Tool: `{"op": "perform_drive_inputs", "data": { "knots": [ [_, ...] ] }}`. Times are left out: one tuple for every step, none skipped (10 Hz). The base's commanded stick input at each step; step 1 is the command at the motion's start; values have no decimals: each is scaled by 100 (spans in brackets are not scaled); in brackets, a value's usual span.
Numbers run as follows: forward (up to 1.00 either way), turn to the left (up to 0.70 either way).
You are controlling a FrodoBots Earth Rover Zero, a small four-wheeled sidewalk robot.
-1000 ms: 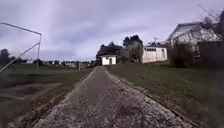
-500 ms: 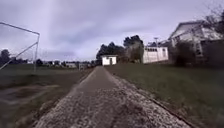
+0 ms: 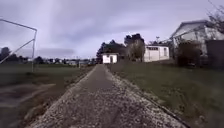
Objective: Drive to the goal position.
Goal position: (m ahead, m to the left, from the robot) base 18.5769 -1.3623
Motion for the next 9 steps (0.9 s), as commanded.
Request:
{"op": "perform_drive_inputs", "data": {
  "knots": [
    [70, 0],
    [70, 0],
    [70, 0],
    [70, 0],
    [70, 0],
    [70, 0],
    [70, 0],
    [70, 0],
    [70, 0]
  ]
}}
